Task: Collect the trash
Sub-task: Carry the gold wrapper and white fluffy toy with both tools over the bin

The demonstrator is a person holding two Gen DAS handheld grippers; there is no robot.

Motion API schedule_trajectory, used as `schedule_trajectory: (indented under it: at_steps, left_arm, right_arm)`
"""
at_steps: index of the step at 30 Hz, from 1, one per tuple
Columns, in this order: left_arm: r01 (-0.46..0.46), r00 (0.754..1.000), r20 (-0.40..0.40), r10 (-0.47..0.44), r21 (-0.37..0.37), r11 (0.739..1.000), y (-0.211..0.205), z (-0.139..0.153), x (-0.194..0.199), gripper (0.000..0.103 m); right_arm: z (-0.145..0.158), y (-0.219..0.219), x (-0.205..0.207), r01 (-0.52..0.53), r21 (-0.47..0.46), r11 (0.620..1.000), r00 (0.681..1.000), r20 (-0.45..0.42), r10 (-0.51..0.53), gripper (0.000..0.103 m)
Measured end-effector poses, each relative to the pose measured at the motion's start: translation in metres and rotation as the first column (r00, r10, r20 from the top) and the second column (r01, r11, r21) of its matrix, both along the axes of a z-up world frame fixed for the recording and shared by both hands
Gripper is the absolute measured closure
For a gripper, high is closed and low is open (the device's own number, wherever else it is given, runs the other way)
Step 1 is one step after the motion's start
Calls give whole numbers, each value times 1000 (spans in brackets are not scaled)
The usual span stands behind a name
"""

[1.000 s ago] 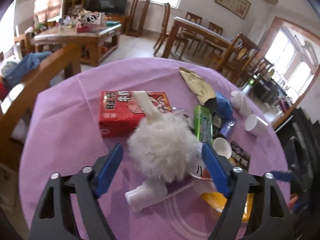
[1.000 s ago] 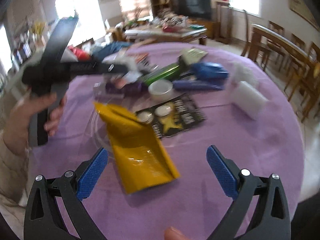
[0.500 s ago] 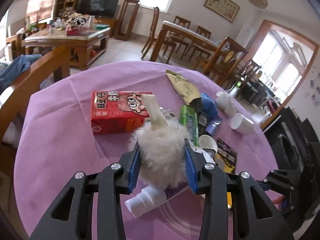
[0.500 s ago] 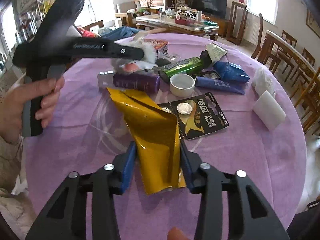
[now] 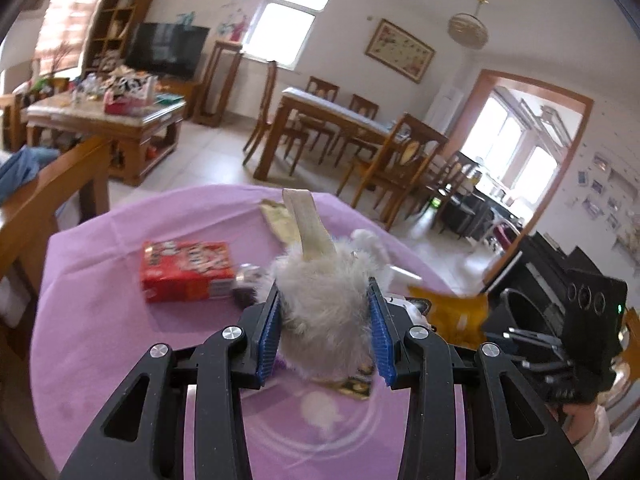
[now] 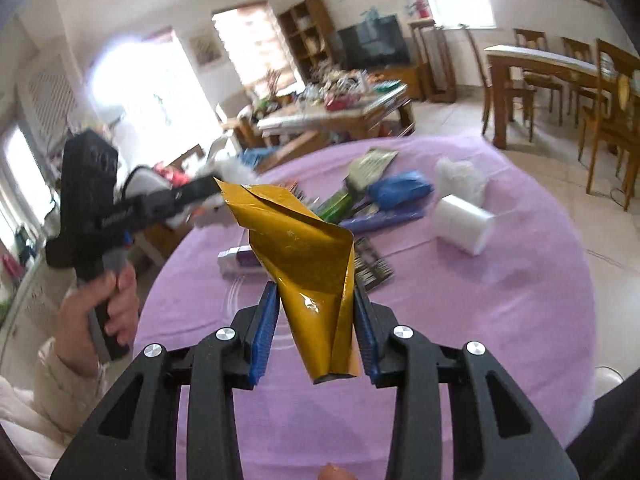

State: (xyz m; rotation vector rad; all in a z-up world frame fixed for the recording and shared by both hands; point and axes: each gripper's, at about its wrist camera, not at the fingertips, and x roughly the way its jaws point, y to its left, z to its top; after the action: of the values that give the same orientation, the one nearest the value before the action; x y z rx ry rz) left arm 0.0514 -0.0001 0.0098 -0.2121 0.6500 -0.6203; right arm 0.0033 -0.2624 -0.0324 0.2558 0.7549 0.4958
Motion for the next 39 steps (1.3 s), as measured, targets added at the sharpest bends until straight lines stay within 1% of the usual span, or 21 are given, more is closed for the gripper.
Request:
schedule_trajectory:
  at_steps: [5, 9, 12, 14, 16, 19, 21, 23, 26, 28, 29, 34, 39]
  left_arm:
    - [71, 997, 26, -71, -6, 997, -43, 8, -6, 64]
    - [142, 989, 35, -142, -8, 990, -90, 11, -10, 64]
    - [202, 979, 37, -201, -13, 979, -129, 11, -13, 64]
    - [244, 969, 39, -243, -16, 970, -157, 10, -15, 64]
    - [285, 958, 37, -284, -21, 958, -184, 8, -18, 64]
    - [362, 932, 37, -361, -19, 932, -233, 4, -24, 64]
    - [402, 915, 36, -401, -22, 915, -258, 1, -27, 64]
    - [443, 896, 31, -442, -27, 896, -287, -2, -31, 64]
    - [497, 868, 23, -496, -29, 868, -332, -8, -38, 64]
    - [529, 849, 28, -528, -18, 849, -359, -13, -46, 64]
    - [550, 835, 29, -550, -12, 835, -377, -15, -49, 64]
    - [628, 777, 32, -629, 13, 778, -444, -30, -75, 64]
    - [673, 739, 19, -674, 46, 739, -490, -51, -98, 64]
  right_arm:
    - [7, -45, -5, 105, 41, 994, 993, 41, -107, 67]
    - [13, -88, -19, 207, 65, 976, 974, 78, -212, 67]
    - [18, -123, -30, 305, 80, 949, 943, 112, -313, 67]
    - [23, -149, -41, 375, 95, 922, 913, 133, -385, 67]
    - [26, -174, -52, 454, 97, 886, 872, 159, -464, 67]
    - [29, -207, -71, 551, 103, 828, 807, 187, -560, 67]
    - [29, -225, -81, 603, 106, 791, 768, 194, -611, 67]
    - [26, -249, -95, 657, 113, 745, 722, 188, -666, 67]
    - [16, -276, -109, 715, 122, 689, 668, 171, -724, 67]
    - [10, -287, -118, 740, 124, 662, 642, 163, -749, 67]
    - [7, -293, -123, 750, 125, 649, 631, 159, -760, 67]
    - [-8, -315, -141, 792, 135, 596, 581, 139, -802, 67]
    - [-16, -333, -155, 817, 160, 554, 542, 115, -833, 67]
